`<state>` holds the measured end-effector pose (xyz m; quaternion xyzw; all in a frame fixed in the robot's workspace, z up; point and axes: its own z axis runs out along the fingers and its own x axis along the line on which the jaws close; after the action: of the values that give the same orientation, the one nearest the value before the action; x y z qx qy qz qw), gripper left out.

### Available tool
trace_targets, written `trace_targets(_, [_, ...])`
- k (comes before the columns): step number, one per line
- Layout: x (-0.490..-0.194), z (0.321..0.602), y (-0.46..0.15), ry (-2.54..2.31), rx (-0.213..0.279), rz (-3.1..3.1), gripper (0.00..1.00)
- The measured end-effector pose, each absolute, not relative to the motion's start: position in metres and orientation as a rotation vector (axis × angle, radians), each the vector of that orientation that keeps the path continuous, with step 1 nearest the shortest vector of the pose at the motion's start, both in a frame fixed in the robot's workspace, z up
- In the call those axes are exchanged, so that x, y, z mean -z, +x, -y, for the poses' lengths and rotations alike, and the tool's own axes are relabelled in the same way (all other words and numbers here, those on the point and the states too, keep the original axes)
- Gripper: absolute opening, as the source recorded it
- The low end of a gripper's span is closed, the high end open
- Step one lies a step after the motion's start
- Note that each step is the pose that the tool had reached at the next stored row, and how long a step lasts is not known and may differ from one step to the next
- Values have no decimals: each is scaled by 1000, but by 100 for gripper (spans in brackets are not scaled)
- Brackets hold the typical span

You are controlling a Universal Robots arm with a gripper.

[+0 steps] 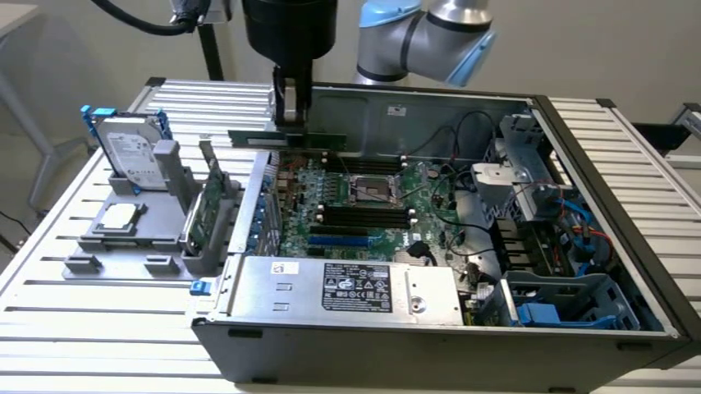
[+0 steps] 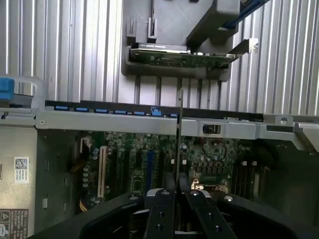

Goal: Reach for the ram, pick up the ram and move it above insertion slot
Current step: 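Pick up the ram and move it above insertion slot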

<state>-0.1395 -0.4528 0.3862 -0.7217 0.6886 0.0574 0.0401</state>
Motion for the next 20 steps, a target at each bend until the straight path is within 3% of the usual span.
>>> trace_targets(11, [-386,446,-90,-2211,-177,-2110,14])
trace_targets(20, [-383,419,-66,-2212,-175,-2111,14])
